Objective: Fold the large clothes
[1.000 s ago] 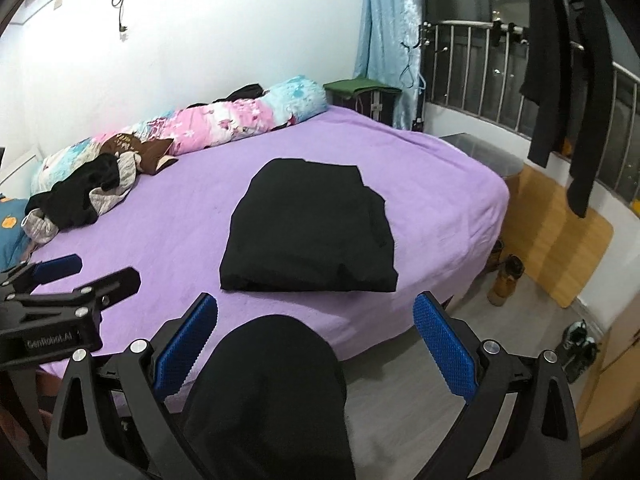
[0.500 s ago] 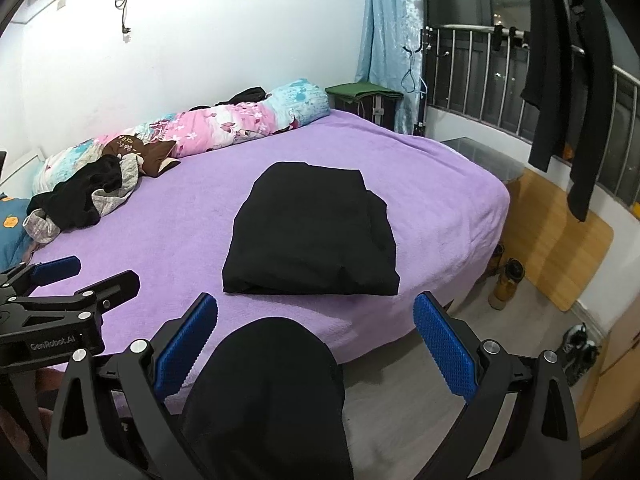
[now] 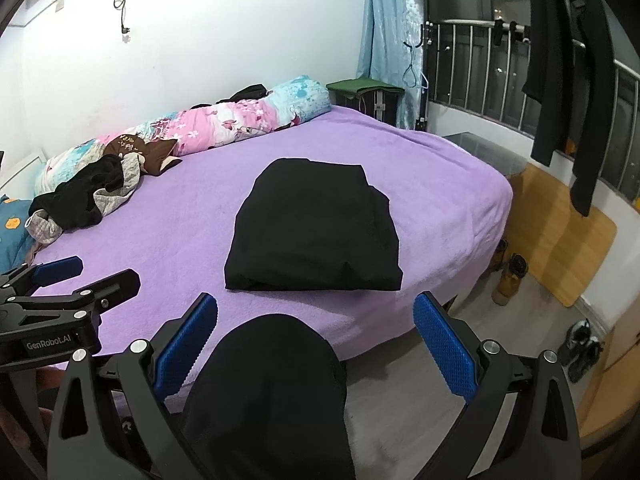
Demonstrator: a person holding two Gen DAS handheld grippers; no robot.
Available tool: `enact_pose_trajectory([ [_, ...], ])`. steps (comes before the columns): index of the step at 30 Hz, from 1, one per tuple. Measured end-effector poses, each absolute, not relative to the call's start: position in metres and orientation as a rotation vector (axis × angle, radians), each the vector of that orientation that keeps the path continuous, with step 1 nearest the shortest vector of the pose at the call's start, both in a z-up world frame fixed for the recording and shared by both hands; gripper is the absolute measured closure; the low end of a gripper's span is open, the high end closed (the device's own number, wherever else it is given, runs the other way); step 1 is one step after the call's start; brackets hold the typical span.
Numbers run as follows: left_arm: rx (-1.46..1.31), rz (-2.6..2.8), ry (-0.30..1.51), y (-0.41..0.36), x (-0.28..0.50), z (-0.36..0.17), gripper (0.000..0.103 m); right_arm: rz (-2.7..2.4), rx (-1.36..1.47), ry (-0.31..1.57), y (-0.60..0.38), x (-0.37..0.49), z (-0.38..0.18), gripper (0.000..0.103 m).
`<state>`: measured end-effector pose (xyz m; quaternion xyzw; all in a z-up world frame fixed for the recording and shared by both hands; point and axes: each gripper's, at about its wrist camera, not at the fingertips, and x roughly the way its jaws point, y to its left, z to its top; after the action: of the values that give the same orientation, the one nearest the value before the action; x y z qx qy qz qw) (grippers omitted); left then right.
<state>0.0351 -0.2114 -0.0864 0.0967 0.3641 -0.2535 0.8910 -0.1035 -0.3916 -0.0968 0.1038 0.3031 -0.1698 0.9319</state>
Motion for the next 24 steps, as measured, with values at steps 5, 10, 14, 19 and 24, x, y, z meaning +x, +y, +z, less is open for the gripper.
enact_pose_trajectory([
  [5,0.198,-0.524,0.754,-0.2115,0.0344,-0.0864,0.006,-0.343,0.208,0.621,-0.3907,-0.1031,-0.0972,0.007],
  [10,0.192,-0.524,0.750,-0.2109,0.0348,-0.0864,0.006,-0.343,0.206,0.619,-0.3911,-0.1031,-0.0971,0.007],
  [14,0.194,-0.521,0.751,-0.2112,0.0337,-0.0866,0.006,-0.338,0.207,0.624,-0.3891,-0.1033,-0.0970,0.007],
  [19,0.193,-0.528,0.750,-0.2134,0.0323,-0.0862,0.006,-0.340,0.207,0.620,-0.3889,-0.1038,-0.0957,0.007],
  [24,0.187,-0.533,0.749,-0.2141,0.0308,-0.0871,0.006,-0.343,0.213,0.621,-0.3898,-0.1049,-0.0982,0.007],
])
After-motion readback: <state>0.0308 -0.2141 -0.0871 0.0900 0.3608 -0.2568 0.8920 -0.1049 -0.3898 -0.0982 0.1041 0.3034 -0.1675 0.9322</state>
